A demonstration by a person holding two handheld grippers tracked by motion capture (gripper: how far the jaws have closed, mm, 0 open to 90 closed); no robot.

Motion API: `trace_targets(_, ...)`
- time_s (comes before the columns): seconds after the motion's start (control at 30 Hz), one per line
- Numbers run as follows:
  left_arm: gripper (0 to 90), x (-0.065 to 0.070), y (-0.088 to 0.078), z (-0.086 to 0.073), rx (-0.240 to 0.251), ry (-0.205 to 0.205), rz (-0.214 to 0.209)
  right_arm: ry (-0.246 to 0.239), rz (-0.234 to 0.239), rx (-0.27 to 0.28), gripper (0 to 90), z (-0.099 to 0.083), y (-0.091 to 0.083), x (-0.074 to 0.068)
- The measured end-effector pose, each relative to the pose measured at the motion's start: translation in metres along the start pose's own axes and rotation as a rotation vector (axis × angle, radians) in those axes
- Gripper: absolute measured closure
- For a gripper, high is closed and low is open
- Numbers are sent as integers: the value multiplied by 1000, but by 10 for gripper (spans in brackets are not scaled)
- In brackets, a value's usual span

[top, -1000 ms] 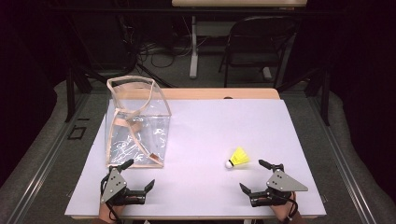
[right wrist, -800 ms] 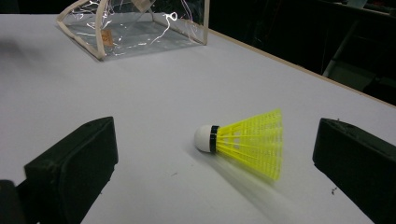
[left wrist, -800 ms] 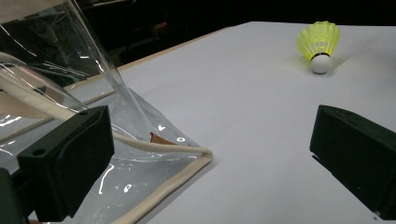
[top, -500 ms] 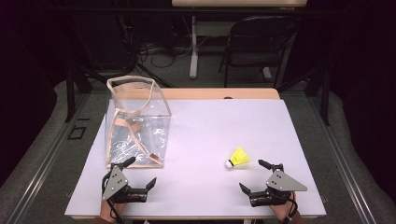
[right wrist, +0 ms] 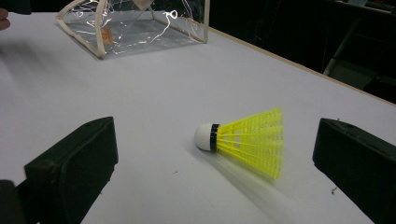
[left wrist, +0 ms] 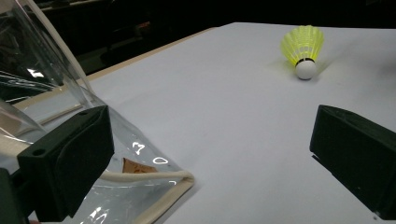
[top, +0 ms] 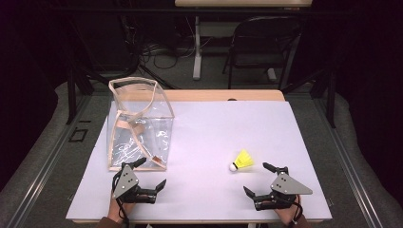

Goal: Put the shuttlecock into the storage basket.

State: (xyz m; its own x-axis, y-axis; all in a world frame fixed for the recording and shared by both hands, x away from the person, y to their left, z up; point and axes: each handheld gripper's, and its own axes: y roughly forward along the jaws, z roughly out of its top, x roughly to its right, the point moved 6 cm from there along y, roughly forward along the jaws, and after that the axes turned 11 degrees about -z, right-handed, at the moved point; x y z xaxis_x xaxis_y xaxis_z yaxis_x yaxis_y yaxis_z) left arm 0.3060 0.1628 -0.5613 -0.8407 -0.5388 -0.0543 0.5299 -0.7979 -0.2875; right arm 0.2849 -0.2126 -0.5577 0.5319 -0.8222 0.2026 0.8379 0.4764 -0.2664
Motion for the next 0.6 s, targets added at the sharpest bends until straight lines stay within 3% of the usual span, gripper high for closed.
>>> trace_targets(0.6, 0, 3, 20, 6, -27, -4, -42, 1, -2, -7, 0, -1, 1, 1)
